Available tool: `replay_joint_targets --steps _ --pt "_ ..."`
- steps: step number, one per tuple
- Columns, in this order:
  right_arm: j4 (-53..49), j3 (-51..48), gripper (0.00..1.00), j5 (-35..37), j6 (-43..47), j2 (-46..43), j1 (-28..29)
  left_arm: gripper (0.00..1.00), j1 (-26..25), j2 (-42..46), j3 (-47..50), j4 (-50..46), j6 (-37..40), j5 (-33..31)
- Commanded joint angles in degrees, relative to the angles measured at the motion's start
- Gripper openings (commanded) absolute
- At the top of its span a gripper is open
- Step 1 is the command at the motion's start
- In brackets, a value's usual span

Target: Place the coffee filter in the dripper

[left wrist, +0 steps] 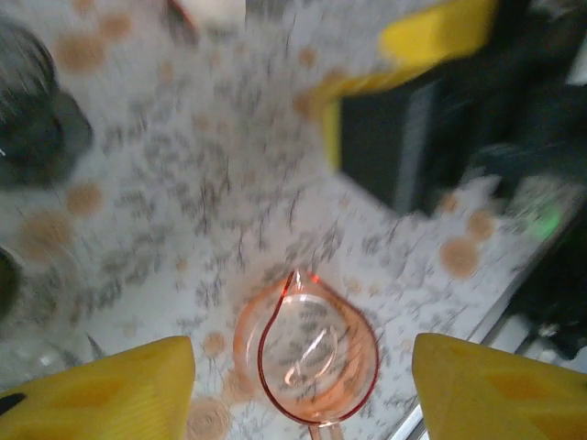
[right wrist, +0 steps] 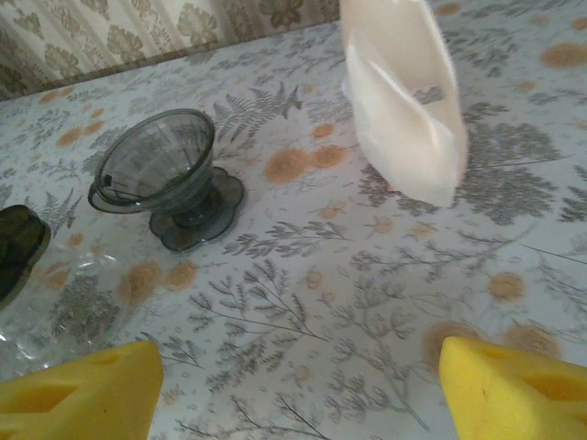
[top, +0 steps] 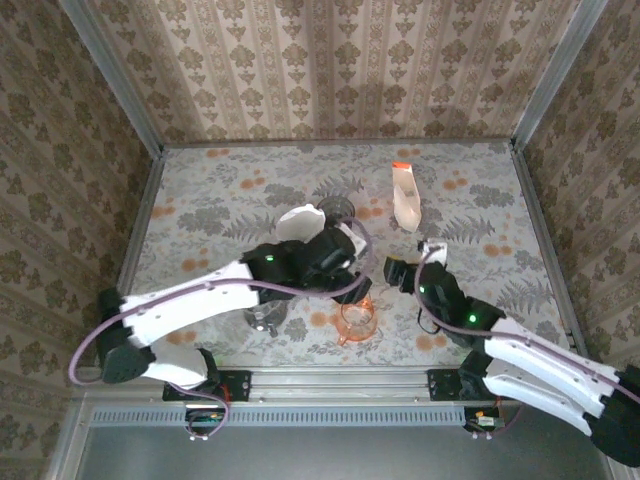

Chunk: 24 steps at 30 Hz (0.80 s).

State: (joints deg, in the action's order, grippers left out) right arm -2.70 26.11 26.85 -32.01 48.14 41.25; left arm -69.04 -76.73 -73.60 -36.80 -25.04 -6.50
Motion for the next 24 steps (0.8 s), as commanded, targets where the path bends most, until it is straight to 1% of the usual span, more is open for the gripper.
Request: replay_joint_targets --steps 1,2,3,5,7,12,15,18,24 --pt "3.67 6.32 0.82 -12.29 1.05 8.11 -3.35 0.72 0.02 5.80 -0.73 0.80 -0.18 -3.05" --pt "4.23 8.31 0.82 -14.06 1.09 11.23 -4.24 0.76 0.19 7.61 -0.34 1.34 -0.20 -3.52" --pt "4.47 10.54 0.82 -15.22 0.91 14.32 -4.88 0.99 0.37 9.40 0.02 1.66 -0.17 -4.22" --pt "5.40 14.65 0.82 -16.89 0.95 20.04 -5.80 1.00 0.31 12.42 0.59 1.58 0.34 -5.88" --pt "5.11 19.29 0.82 -17.06 0.52 25.72 -6.40 1.00 -0.04 15.58 1.86 1.36 0.63 -8.80" --pt "4.19 29.45 0.81 -16.80 -3.96 39.26 -8.28 1.00 -0.14 25.21 8.71 3.38 0.22 -14.15" --pt "-0.01 36.52 0.80 -15.71 -4.04 46.05 -8.97 1.00 -0.13 29.11 12.11 3.13 -0.78 -16.21" --pt "-2.63 40.86 0.77 -15.04 -4.62 50.65 -9.67 1.00 -0.09 31.87 14.46 2.10 -1.63 -17.90" --pt "-6.94 46.31 0.74 -13.77 -5.17 56.32 -10.32 1.00 0.13 36.39 17.37 1.20 -1.78 -19.82"
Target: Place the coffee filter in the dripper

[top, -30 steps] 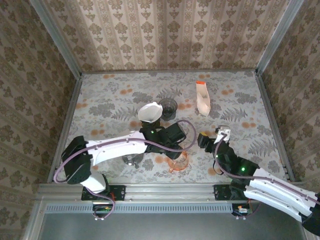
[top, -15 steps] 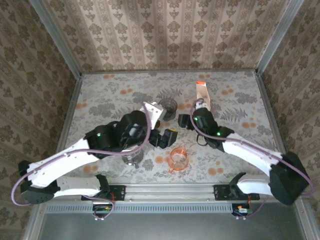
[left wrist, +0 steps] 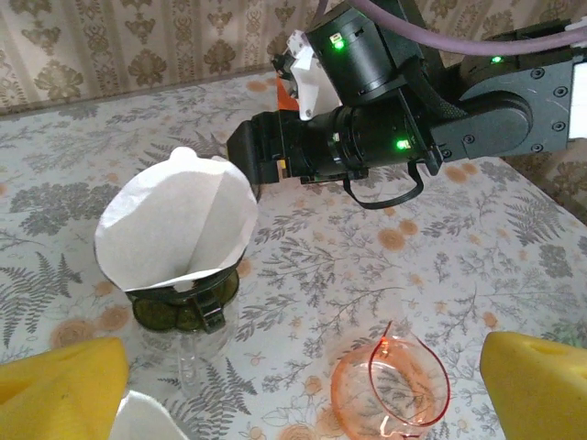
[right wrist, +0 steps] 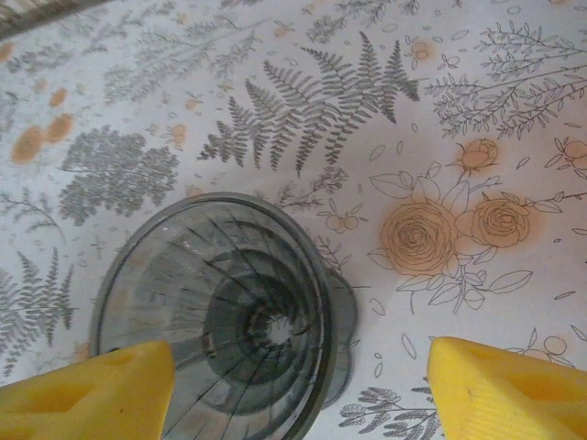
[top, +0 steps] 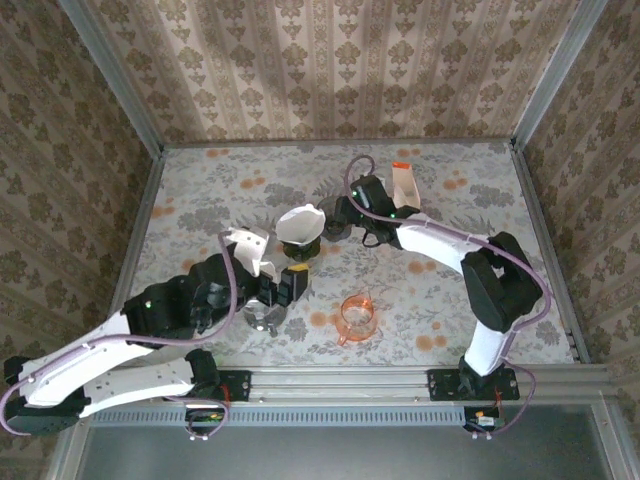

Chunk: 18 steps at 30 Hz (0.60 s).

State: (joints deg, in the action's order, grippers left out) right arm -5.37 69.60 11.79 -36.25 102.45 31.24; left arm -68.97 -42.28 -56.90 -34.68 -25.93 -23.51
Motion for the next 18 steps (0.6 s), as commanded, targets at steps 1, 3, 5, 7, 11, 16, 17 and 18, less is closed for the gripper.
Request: replay_joint_targets --steps 1,3,5,7,11,16,17,18 --pt "-4.78 3.40 0.73 1.30 -0.78 2.62 -0.37 1.00 0.14 2.40 0.92 -0.99 -0.80 -2.93" --pt "-5.95 4.38 0.72 1.39 -0.36 3.79 -0.57 1.00 0.32 3.20 1.31 -1.56 -0.72 -3.21" --pt "-6.67 4.84 0.69 1.79 0.10 4.39 -0.82 1.00 0.50 3.73 1.68 -2.09 -0.61 -3.44" --pt "-7.24 5.14 0.66 2.05 0.39 5.15 -1.33 1.00 0.72 4.28 2.13 -2.19 -0.55 -3.65" --pt "-7.59 6.43 0.59 0.74 1.06 6.82 -2.06 1.00 1.29 5.44 3.09 -2.30 -0.57 -3.91" --pt "-8.17 8.58 0.45 -0.60 1.76 8.88 -2.15 1.00 2.08 6.33 3.72 -2.63 -0.54 -3.78" --pt "-8.35 8.90 0.42 -0.79 1.74 9.15 -2.15 1.00 2.22 6.47 3.70 -2.80 -0.57 -3.83" --pt "-8.42 9.12 0.38 -1.02 1.71 9.32 -2.15 1.00 2.33 6.55 3.69 -2.98 -0.58 -3.78"
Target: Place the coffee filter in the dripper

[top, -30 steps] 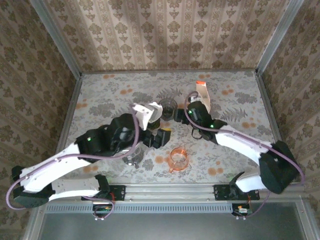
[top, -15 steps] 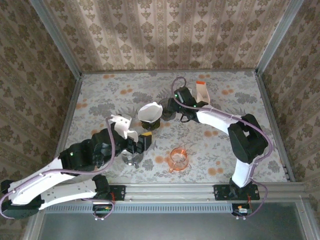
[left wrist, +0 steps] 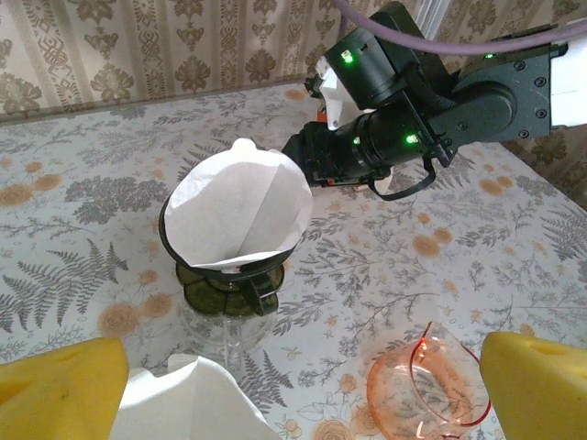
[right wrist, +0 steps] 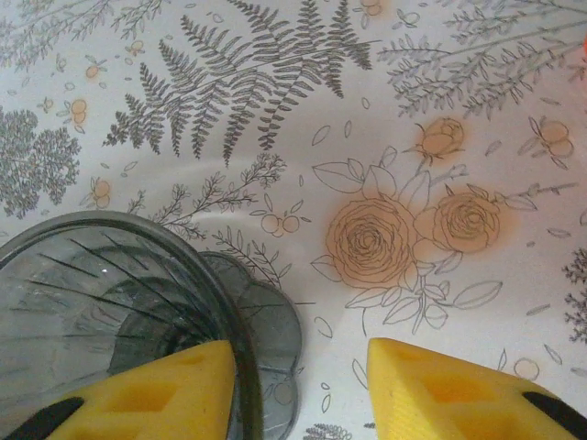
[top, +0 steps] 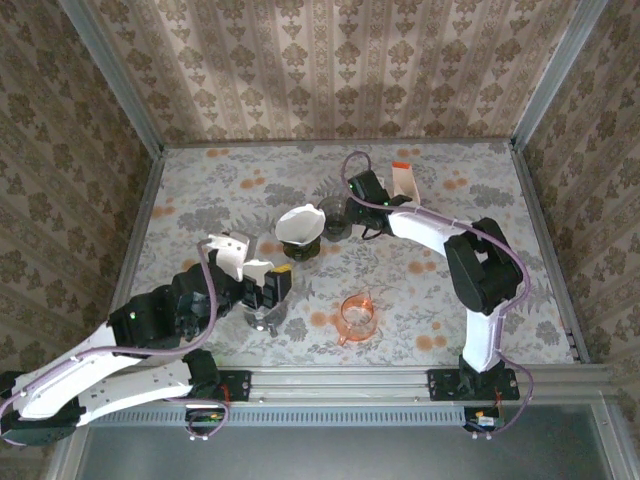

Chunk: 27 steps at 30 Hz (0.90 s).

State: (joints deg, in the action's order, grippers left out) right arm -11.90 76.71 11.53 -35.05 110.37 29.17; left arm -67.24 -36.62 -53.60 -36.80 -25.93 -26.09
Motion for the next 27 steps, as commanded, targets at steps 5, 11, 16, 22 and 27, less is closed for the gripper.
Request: replay_joint_targets --steps 5,11,16,22,27 --pt "-2.24 2.65 0.24 -1.03 0.72 1.61 -0.16 1.00 1.08 1.37 0.94 -1.25 -0.87 -1.16" --pt "-4.87 3.15 0.11 0.44 3.49 -0.05 -0.93 1.00 1.76 1.89 1.17 -1.30 -1.19 -0.28" --pt "-5.57 -0.76 0.01 2.79 6.22 -5.37 -2.39 1.00 2.20 2.49 1.77 -1.26 -1.43 0.15" --pt "-6.16 -8.36 0.00 5.13 7.09 -15.21 -3.74 1.00 2.44 2.61 1.62 -1.15 -0.71 0.51" --pt "-7.44 -16.61 0.00 2.98 5.58 -27.79 -3.51 1.00 2.56 3.40 1.31 -1.18 0.03 -0.69"
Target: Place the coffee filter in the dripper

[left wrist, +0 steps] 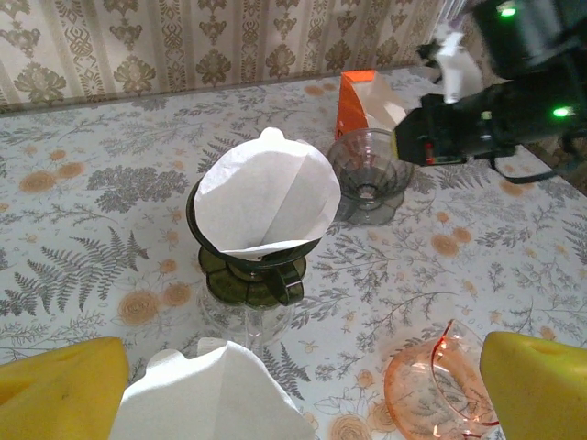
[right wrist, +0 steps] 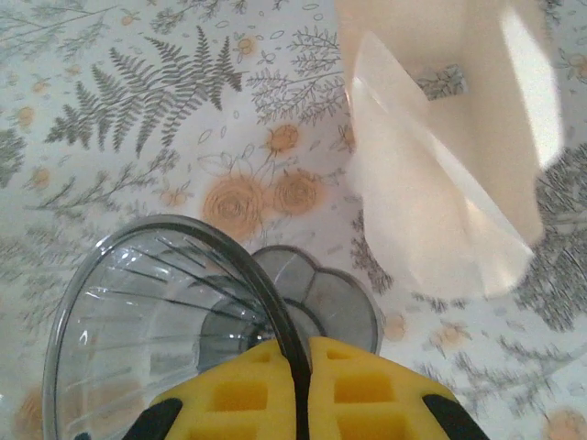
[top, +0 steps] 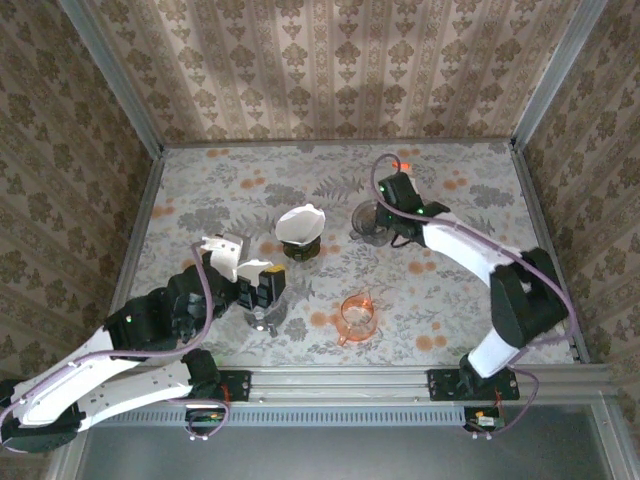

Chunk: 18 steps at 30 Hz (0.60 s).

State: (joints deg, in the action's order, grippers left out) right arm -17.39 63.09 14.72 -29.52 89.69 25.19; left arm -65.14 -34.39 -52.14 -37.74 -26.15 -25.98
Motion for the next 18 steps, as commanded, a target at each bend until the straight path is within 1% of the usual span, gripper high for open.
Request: replay_joint_targets --steps 1,3,6,9,13,18 --pt "-2.69 -4.55 0.00 -1.46 -0.46 -10.44 0.64 1.00 0.46 1.58 0.00 -0.11 0.37 -1.04" --pt "-4.80 -6.86 0.00 -4.28 -1.43 -17.17 1.28 1.00 0.54 2.33 0.27 0.28 0.61 -1.31" --pt "-10.53 -8.42 0.00 -9.14 -2.45 -25.92 3.02 1.00 0.63 3.16 0.69 0.56 1.02 -1.61" --pt "-17.68 -7.64 0.00 -14.16 -2.49 -31.05 5.50 1.00 0.72 3.36 0.63 0.45 1.47 -1.71" --pt "-25.23 -6.63 0.00 -19.60 -3.18 -32.97 10.22 1.00 0.79 3.44 0.41 -0.31 1.55 -2.22" --pt "-26.56 -8.46 0.00 -25.23 -6.24 -33.60 14.69 1.00 0.96 3.53 0.72 -0.49 1.24 -2.41"
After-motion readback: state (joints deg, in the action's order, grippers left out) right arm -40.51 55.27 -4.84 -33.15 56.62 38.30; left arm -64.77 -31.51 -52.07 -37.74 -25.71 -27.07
